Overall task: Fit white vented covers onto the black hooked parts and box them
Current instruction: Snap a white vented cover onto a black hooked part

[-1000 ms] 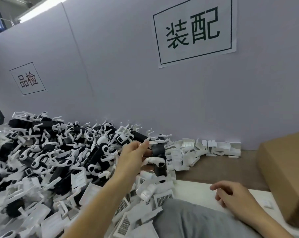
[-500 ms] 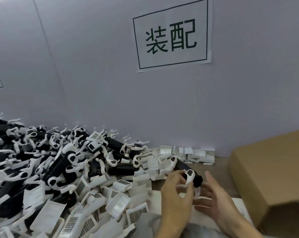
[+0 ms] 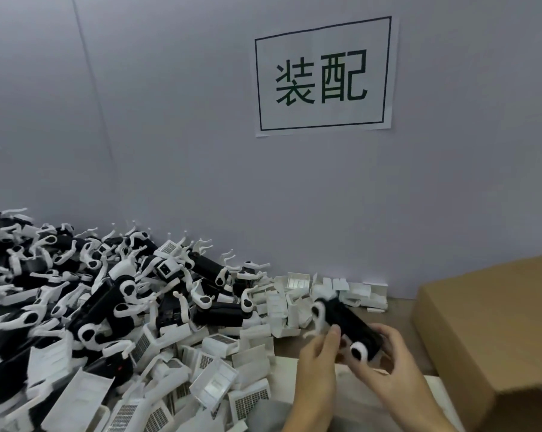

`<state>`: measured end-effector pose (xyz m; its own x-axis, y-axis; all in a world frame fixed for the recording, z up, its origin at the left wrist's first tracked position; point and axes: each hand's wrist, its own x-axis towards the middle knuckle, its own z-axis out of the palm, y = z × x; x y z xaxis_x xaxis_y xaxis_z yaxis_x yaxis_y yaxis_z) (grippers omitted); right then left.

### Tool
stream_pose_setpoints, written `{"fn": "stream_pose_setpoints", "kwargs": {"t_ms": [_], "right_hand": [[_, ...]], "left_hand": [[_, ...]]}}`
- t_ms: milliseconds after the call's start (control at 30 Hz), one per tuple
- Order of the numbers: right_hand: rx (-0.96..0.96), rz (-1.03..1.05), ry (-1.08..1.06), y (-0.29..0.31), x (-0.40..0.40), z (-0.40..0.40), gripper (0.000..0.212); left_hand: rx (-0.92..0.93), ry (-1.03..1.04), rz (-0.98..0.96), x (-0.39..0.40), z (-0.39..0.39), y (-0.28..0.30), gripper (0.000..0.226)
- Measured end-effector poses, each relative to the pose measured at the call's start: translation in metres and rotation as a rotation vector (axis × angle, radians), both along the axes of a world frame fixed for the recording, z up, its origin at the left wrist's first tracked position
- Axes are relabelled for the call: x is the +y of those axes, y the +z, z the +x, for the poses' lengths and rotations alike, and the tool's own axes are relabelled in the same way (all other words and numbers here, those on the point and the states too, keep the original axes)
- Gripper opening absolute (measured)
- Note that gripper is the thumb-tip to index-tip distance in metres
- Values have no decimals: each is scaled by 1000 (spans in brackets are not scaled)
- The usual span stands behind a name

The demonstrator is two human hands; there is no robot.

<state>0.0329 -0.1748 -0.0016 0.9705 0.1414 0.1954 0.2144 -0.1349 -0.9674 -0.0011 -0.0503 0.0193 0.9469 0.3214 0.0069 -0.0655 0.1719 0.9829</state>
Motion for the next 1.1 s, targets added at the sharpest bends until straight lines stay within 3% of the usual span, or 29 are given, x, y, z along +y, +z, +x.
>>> {"fn": "stream_pose_setpoints", "kwargs": {"t_ms": [167, 300, 467, 600, 667, 733, 933, 1100], "right_hand": [[-189, -435, -5, 7, 12, -14, 71], [-93, -462, -42, 17, 17, -19, 80], [-71, -513, -6, 15, 8, -12, 54], [-62, -474, -39, 19, 9, -15, 40], [-64, -385, -147, 24, 18, -22, 20], [-92, -380, -270, 28, 21, -27, 16], [33, -588, -110, 39, 11, -23, 6], [67, -446, -14, 22, 12, -15, 4]], "left_hand": [[21, -1, -127, 5, 4, -4, 19], [-91, 6, -33, 7, 3, -5, 8], [-71, -123, 149, -3, -2, -4, 29], [-92, -107, 214, -6, -5, -2, 29], [-94, -90, 229, -7, -5, -2, 25], [-109, -85, 241, -7, -5, -2, 25], [-110, -59, 296, -6, 0, -6, 22], [-118, -21, 343, -8, 3, -12, 25]]}}
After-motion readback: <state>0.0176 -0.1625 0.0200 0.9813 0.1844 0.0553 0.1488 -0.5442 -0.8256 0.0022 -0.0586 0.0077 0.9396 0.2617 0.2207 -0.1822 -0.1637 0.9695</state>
